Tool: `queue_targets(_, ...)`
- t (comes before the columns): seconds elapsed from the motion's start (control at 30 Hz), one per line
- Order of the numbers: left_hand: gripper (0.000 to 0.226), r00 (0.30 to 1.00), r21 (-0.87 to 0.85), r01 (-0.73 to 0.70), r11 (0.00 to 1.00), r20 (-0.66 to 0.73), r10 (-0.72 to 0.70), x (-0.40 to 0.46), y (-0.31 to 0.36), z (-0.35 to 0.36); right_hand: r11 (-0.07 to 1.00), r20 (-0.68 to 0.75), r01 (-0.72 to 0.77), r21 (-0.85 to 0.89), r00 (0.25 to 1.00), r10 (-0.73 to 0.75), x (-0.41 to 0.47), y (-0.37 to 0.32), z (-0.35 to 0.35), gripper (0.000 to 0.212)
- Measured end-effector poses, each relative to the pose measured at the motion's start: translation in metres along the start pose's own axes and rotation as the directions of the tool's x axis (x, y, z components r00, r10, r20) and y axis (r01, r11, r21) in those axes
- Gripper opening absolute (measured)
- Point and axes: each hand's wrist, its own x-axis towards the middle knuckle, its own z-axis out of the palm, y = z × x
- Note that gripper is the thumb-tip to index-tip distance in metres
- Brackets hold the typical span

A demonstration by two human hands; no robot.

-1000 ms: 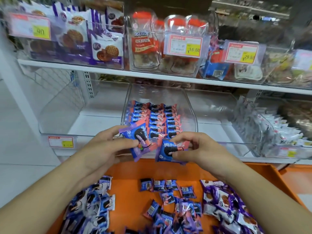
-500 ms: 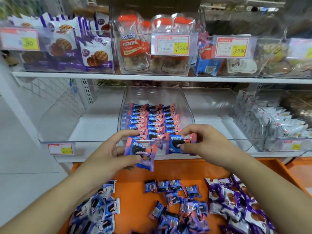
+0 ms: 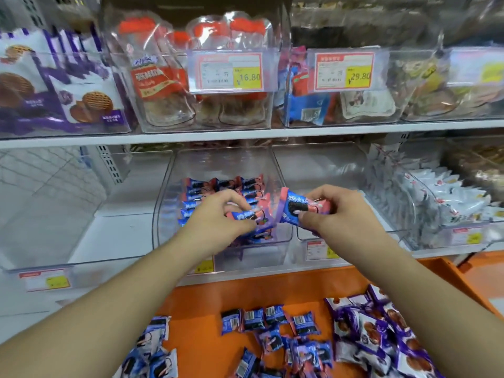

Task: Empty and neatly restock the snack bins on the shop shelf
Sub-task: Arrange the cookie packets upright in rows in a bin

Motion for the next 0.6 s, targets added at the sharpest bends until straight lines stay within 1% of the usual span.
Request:
queue_targets(0.07,0.027,0.995,0.129,-0.026,0.991,0.1,0.013,0.016,-0.007,0.011,1.0,0.007,-0.001,-0.007,1.0,0.001,0.004,0.004,0.001,0.015)
queue_targets(0.13,0.027,0.986,0.252,-0.054,0.966,0.164,0.012,0.028,-0.013,0.018,1.0,0.012,-0.002,-0.025,1.0,0.002,0.007,0.007,0.001,0.015)
queue_targets(0.27,0.024,0.975,0.464,-0.148,0.874,0.215,0.051,0.04,-0.012,0.029,1.0,0.014,-0.008,0.01,1.0,0.008,0.012,0.012,-0.002,0.016)
queue_targets(0.4,0.025,0.963,0.563,-0.225,0.796,0.255,0.091,0.048,-0.01,0.033,0.999,0.008,-0.02,0.031,1.0,0.02,0.015,0.015,-0.002,0.016)
queue_targets(0.47,0.022,0.955,0.598,-0.242,0.764,0.286,0.079,0.053,-0.011,0.034,1.0,0.017,-0.022,0.017,1.0,0.022,0.015,0.015,-0.001,0.015)
queue_targets(0.6,0.022,0.946,0.613,-0.261,0.745,0.316,0.07,0.057,-0.013,0.034,0.999,0.053,-0.002,-0.046,0.999,0.004,0.011,0.012,0.001,0.015)
